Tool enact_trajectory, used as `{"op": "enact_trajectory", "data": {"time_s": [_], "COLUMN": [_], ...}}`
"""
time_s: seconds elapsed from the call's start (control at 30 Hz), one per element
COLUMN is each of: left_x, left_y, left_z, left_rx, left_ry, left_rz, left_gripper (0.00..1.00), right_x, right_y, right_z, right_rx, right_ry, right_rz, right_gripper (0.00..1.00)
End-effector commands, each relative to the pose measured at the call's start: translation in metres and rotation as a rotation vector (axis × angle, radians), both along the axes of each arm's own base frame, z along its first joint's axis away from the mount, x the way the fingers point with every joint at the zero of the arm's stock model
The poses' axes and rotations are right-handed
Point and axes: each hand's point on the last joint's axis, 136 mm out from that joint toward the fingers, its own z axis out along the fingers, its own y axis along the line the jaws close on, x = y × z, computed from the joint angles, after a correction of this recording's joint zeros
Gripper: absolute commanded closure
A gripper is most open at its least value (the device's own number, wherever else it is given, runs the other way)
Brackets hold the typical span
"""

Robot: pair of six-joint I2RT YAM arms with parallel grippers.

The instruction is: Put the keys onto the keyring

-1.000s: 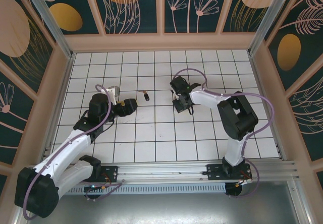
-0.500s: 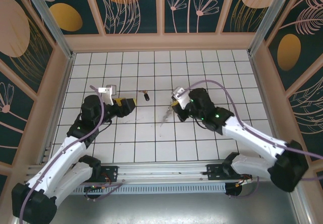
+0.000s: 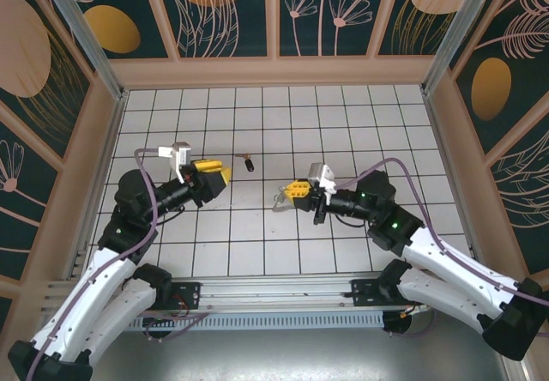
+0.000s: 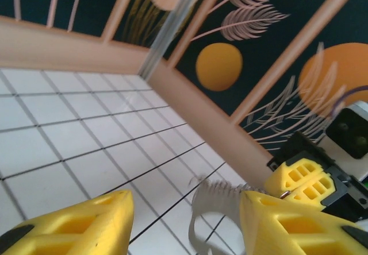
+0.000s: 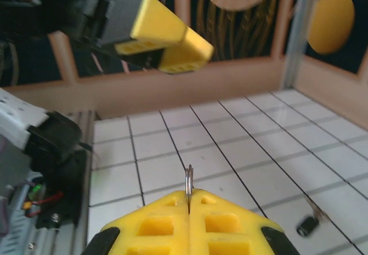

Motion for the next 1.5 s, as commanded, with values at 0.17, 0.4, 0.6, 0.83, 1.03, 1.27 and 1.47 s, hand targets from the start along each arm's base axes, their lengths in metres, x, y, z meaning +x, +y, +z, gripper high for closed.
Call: {"op": "enact_trajectory", "data": {"time_s": [0.17, 0.4, 0.6, 0.83, 1.03, 1.27, 1.47], "left_x": [-0.012, -0.009, -0.046, -0.046, -0.052, -0.055, -0.056], "left_y": [-0.026, -0.042, -0.052, -0.067, -0.068, -0.083, -0.098], "left_z": [0.031, 0.038, 0.039, 0.027, 0.029, 0.033, 0.022], "left_rx": [-0.022, 0.016, 0.017, 0.066, 0.103, 0.119, 0.161], "left_ry": [-0.207, -0.292, -0.529, -0.47, -0.506, -0.53, -0.533], "left_rz": [-0.124, -0.183, -0.3, -0.415, -0.446, -0.504, -0.547], "left_gripper": [0.43, 0.37, 0.3, 0.28, 0.32, 0.39, 0.45], "right_x": [-0.045, -0.057, -0.049, -0.029, -0.026, -0.028, -0.025], "right_y": [-0.005, -0.008, -0.001, -0.01, -0.011, -0.011, -0.019], "right_z": [0.048, 0.05, 0.032, 0.029, 0.032, 0.041, 0.058], "right_rx": [0.217, 0.248, 0.204, 0.224, 0.246, 0.303, 0.408], "right_ry": [-0.095, -0.147, -0.29, -0.421, -0.347, -0.315, -0.262], "right_rz": [0.204, 0.259, 0.237, 0.245, 0.378, 0.438, 0.415], "right_gripper": [1.0, 1.0, 1.0, 1.0, 1.0, 1.0, 1.0]}}
